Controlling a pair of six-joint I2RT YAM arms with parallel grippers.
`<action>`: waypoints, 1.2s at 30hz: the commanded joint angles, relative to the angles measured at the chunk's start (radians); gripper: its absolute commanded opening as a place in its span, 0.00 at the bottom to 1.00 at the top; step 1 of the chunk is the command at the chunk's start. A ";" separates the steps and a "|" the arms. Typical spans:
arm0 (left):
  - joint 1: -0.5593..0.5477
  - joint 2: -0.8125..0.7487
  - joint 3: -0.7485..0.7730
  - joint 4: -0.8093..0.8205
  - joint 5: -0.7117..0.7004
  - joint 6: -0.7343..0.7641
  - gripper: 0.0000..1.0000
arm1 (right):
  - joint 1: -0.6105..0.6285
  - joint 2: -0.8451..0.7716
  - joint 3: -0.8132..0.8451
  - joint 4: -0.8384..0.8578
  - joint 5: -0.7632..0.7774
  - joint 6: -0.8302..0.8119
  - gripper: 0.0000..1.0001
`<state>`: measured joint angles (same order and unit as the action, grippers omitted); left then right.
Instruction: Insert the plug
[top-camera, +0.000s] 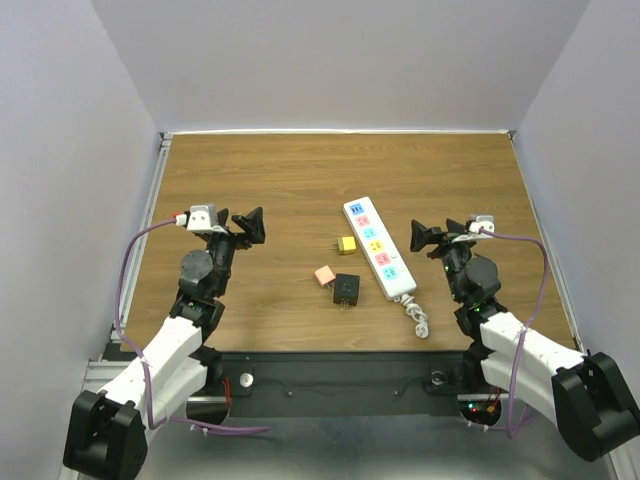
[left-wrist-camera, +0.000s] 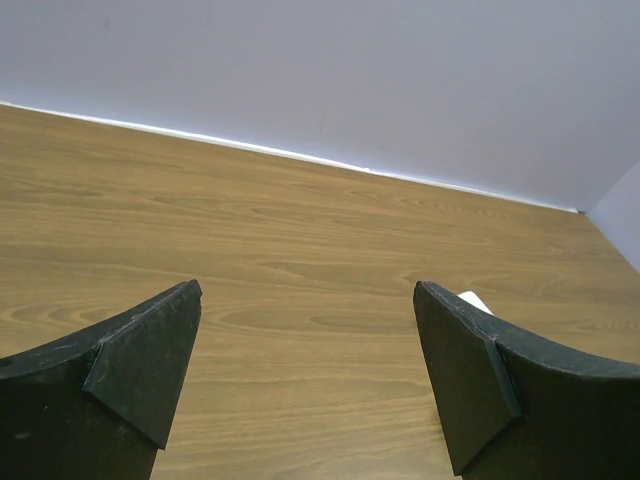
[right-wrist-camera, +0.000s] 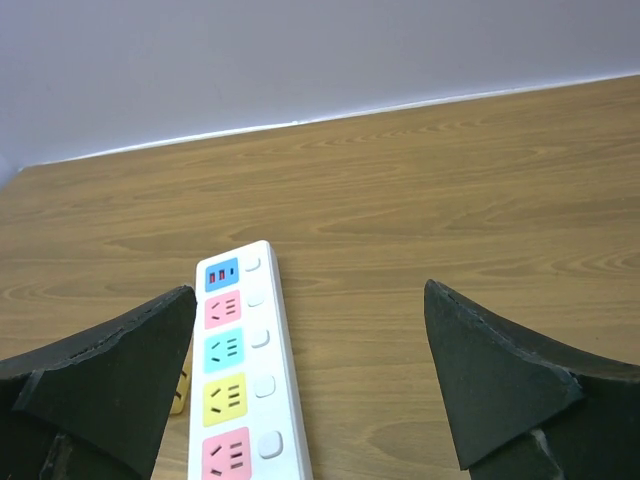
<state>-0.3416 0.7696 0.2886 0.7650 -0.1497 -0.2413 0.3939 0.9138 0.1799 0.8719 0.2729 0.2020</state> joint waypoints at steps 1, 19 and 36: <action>-0.028 -0.035 0.034 0.020 -0.002 0.010 0.99 | 0.005 -0.016 0.003 0.012 0.040 0.007 1.00; -0.687 0.175 -0.066 0.022 -0.275 -0.138 0.99 | 0.005 -0.013 0.027 -0.043 0.045 0.028 1.00; -0.861 0.684 0.266 -0.022 -0.459 -0.138 0.99 | 0.005 -0.024 0.024 -0.057 0.068 0.027 1.00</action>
<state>-1.1965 1.4139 0.4850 0.7422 -0.5625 -0.3771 0.3939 0.8963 0.1802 0.7925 0.3168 0.2283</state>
